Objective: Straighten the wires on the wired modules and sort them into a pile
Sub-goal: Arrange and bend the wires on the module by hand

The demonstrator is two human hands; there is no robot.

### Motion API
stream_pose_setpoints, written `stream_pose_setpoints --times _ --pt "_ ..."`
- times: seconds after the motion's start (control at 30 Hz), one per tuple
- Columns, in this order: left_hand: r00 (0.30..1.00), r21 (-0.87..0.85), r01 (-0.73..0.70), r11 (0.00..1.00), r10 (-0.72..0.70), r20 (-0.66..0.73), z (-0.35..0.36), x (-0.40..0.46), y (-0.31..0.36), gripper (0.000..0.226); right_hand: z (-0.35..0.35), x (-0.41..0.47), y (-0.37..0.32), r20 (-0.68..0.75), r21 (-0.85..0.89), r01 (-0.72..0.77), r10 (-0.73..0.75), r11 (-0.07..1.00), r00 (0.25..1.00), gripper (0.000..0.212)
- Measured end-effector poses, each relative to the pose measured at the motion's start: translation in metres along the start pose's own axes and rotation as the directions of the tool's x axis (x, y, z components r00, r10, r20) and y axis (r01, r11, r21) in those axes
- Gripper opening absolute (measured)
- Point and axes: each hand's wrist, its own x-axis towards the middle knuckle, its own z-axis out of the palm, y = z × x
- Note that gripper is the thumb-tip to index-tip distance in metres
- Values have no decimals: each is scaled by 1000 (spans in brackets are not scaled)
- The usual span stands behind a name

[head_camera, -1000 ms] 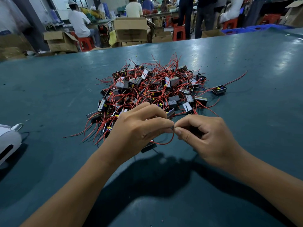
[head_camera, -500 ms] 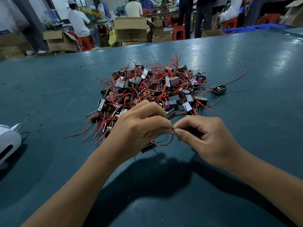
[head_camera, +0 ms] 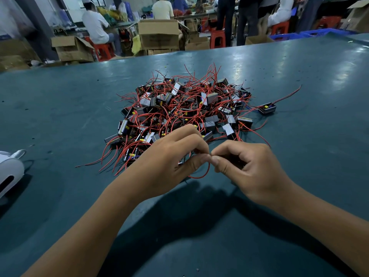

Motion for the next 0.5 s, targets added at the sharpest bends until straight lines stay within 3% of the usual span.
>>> stream_pose_setpoints --times 0.17,0.5 --pt "1000 18 -18 1000 18 12 2 0 -1 13 1 0 -2 28 -2 -11 11 1000 1000 6" --pt "999 17 22 1000 -23 44 4 1 8 16 3 -3 -3 109 232 -188 167 954 980 7"
